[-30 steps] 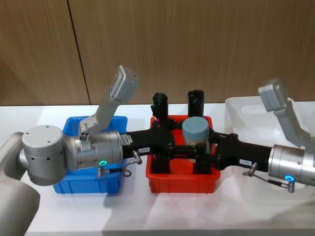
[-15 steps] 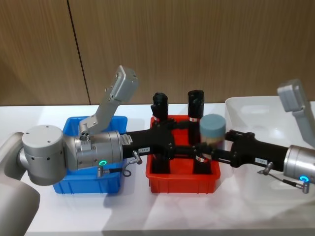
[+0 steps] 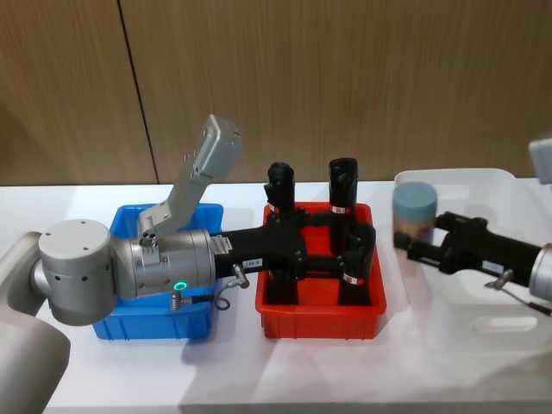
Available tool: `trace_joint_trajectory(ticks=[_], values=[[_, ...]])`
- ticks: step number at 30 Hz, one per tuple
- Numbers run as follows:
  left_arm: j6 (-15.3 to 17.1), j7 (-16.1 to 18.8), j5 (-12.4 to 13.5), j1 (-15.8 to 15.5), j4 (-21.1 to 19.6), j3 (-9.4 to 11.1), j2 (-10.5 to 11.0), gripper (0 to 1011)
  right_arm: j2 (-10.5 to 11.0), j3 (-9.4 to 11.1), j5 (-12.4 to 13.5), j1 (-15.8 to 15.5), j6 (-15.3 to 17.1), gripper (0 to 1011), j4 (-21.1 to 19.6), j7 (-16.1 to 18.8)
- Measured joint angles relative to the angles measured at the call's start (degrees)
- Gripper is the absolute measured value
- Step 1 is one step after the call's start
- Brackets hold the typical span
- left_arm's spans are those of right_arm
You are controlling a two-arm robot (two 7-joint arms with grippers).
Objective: Pick the cotton swabs from the blue box and place them into the white box.
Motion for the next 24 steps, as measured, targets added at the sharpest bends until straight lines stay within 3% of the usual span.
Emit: trace_joint_trajectory(ticks=[8, 24], values=[[0.0, 0.0, 0.0, 0.0, 0.0, 0.0, 0.0, 1004, 0.7, 1.0, -0.2, 0.7, -0.4, 660, 1.6, -3.5], [0.0, 0.0, 0.0, 0.0, 0.0, 0.0, 0.0, 1004, 0.6, 1.5, -5.2, 2.9, -0.9, 658, 7.7, -9.7]])
